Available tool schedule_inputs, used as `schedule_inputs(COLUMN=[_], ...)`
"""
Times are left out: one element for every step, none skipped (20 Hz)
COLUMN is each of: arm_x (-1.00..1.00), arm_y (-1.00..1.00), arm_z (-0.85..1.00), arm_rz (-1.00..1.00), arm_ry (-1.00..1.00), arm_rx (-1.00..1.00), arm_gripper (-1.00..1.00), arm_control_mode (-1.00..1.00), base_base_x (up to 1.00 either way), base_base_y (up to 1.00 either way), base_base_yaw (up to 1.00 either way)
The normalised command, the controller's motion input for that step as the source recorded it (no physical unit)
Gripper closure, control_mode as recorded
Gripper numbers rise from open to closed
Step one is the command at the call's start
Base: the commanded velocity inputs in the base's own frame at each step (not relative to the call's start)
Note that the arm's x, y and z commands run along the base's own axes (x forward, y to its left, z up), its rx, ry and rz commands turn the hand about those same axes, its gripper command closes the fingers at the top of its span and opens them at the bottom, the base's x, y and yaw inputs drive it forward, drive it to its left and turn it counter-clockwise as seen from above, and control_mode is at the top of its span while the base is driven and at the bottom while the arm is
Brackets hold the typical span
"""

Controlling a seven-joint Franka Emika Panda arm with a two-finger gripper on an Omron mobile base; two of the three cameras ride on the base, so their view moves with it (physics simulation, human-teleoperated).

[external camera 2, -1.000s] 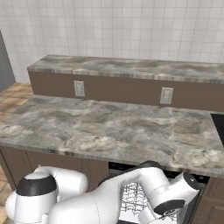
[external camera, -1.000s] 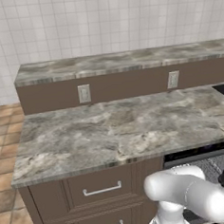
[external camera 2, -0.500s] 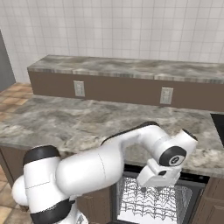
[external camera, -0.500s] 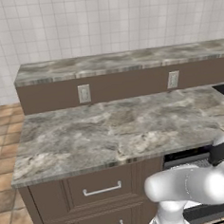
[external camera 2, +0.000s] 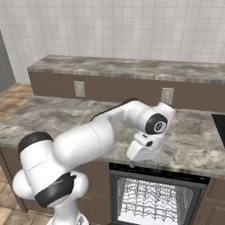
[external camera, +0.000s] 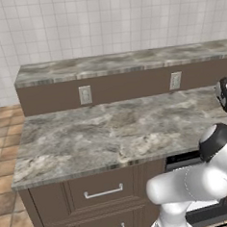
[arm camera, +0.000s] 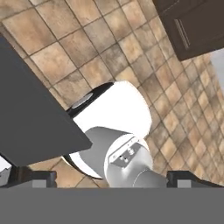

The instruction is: Open the dishwasher door and pull out the top rack.

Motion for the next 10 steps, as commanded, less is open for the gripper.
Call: schedule_inputs(arm_x=[0.52, 0.63, 0.59, 0.44, 0.41, 0.38, 0.27, 0.42, 0.39, 0.28], arm_y=[0.72, 0.78, 0.94, 0.86, 0.86, 0.94, 0.84, 0.76, 0.71, 0.69], arm_z=[0.00, 0.00, 0.00, 0.00, 0.00, 0.00, 0.00, 0.00, 0.00, 0.00], arm_rz=[-0.13, -0.33, -0.46, -0.53, -0.62, -0.66, -0.71, -0.75, -0.78, -0.78], arm_ry=[0.00, 0.07, 0.08, 0.07, 0.06, 0.06, 0.06, 0.06, 0.05, 0.05], arm_rx=[-0.01, -0.01, -0.06, -0.07, -0.07, -0.06, -0.02, -0.02, -0.03, -0.01], arm_gripper=[-1.00, -1.00, -1.00, -1.00, -1.00, -1.00, -1.00, -1.00, -1.00, -1.00], arm_control_mode=[-1.00, -1.00, -1.00, -1.00, -1.00, -1.00, -1.00, -1.00, -1.00, -1.00], base_base_x=[0.00, 0.00, 0.00, 0.00, 0.00, 0.00, 0.00, 0.00, 0.00, 0.00], base_base_y=[0.00, 0.00, 0.00, 0.00, 0.00, 0.00, 0.00, 0.00, 0.00, 0.00], base_base_yaw=[0.00, 0.00, 0.00, 0.00, 0.00, 0.00, 0.00, 0.00, 0.00, 0.00])
